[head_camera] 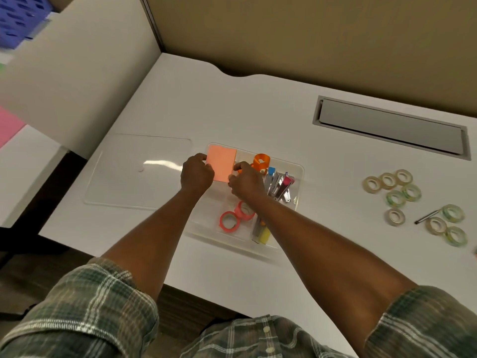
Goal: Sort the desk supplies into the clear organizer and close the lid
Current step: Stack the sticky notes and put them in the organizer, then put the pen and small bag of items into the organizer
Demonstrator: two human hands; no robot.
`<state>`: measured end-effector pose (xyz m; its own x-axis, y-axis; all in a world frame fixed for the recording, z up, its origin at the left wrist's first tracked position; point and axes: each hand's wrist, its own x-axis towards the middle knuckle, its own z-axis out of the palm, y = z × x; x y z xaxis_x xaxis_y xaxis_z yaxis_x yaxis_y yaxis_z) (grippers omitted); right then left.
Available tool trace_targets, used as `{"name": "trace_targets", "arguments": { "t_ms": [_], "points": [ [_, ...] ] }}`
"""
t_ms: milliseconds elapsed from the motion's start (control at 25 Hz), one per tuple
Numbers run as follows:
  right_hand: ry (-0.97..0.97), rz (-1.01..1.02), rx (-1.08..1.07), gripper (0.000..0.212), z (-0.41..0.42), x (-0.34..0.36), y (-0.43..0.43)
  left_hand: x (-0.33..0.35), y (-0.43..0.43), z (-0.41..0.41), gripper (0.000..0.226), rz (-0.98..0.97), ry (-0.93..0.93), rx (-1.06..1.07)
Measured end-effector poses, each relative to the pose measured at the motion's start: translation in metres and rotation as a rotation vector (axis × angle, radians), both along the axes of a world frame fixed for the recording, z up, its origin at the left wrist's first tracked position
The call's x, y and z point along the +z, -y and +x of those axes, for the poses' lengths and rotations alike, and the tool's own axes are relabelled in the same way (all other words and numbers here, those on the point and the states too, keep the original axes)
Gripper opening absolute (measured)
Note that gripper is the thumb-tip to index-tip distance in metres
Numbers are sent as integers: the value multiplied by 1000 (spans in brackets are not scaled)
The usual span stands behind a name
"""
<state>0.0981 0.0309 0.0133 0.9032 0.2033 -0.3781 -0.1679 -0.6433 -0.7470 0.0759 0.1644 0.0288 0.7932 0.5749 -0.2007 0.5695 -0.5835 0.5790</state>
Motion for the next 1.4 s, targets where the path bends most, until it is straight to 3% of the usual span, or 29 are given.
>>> {"name": "trace_targets", "arguments": {
  "t_ms": [320, 760, 1080, 1400],
  "points": [
    [109, -124, 16, 46, 7, 1, -22, -16, -12, 7, 40, 270, -15, -87],
    [131, -83, -16, 39, 1, 12, 5, -19, -3, 1, 44, 328, 34, -201],
    [122, -115, -66, 40, 1, 20, 56, -4, 53, 14, 39, 235, 139, -304],
    [125, -80, -286, 26, 1, 33, 157, 9, 154, 32, 34, 125, 240, -475]
  ]
}}
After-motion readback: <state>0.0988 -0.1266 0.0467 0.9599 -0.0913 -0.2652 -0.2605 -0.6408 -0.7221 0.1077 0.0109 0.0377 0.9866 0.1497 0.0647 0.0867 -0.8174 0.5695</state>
